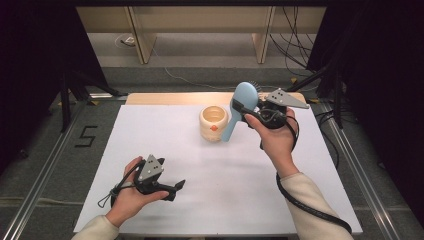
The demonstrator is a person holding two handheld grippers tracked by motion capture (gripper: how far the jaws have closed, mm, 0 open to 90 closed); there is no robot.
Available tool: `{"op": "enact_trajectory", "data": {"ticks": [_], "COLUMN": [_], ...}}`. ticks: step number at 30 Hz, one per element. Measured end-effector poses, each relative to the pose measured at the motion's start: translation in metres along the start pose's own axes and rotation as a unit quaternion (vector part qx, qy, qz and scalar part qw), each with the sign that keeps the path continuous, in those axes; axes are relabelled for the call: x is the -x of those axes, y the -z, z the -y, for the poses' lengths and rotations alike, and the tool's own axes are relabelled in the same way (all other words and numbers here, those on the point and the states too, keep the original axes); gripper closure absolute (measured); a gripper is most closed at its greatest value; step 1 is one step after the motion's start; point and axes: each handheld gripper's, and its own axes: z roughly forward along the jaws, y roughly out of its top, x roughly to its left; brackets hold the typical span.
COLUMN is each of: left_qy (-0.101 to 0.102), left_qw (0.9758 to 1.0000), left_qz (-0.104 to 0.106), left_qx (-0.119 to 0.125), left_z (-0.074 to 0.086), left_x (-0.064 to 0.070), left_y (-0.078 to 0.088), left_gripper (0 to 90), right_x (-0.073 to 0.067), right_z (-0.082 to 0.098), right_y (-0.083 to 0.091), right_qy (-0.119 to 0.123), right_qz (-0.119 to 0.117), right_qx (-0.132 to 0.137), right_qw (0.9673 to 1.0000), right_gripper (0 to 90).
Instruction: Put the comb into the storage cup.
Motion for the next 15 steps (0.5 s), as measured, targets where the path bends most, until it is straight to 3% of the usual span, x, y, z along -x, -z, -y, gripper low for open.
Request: {"op": "enact_trajectory", "data": {"ticks": [15], "left_qy": [0.0], "left_qw": [1.0], "left_qz": [0.0], "left_qx": [0.0], "left_z": [-0.0001], "left_x": [-0.0001], "left_y": [-0.0004], "left_gripper": [1.0], "right_x": [0.0021], "right_z": [-0.0068], "right_y": [-0.0053], "right_qy": [0.003], "right_qz": [0.005], "right_qx": [0.001], "right_qw": [1.0], "right_gripper": [51.1]}}
